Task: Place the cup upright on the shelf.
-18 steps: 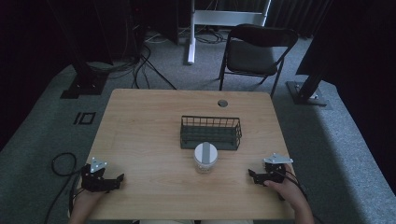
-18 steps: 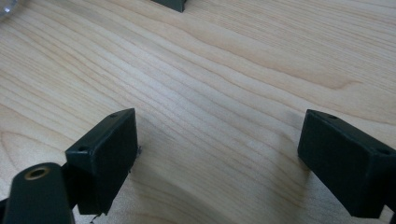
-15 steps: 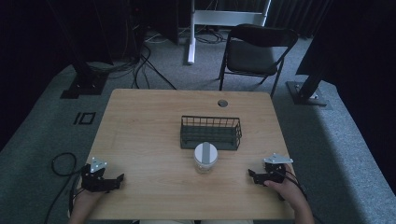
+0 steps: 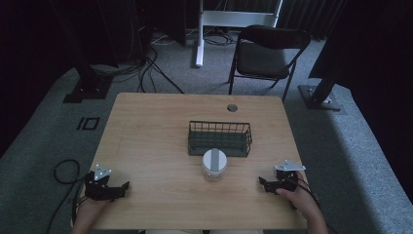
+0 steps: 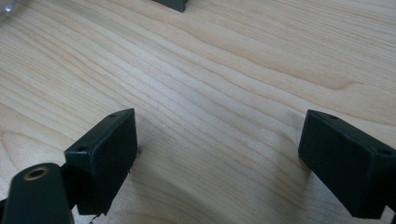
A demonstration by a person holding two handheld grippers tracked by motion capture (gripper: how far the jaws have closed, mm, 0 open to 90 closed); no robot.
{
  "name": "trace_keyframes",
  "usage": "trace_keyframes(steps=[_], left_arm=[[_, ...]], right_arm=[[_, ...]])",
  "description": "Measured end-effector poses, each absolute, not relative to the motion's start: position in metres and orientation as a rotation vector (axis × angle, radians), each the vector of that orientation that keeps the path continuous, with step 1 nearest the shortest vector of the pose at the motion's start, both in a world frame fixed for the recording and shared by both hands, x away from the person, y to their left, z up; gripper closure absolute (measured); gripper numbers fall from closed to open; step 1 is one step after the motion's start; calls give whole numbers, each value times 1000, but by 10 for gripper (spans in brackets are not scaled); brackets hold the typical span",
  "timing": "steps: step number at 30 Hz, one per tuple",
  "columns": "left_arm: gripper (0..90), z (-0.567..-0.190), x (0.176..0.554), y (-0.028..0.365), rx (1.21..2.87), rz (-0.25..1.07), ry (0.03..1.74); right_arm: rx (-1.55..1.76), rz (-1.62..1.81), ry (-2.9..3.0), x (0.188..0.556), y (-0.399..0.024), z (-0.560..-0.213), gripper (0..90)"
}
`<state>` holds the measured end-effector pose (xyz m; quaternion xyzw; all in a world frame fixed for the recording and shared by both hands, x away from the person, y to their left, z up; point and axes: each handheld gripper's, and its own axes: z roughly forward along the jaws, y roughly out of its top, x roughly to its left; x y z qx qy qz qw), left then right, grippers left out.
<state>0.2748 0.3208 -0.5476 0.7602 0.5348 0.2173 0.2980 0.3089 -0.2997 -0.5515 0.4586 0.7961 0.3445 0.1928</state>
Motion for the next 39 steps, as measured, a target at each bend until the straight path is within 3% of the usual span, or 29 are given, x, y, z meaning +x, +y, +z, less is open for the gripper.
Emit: trace_keyframes(steps=[39], left_arm=[[6, -548, 275, 321, 2019, 577, 1422]], right_arm=[[1241, 1014, 2249, 306, -291, -545, 114]])
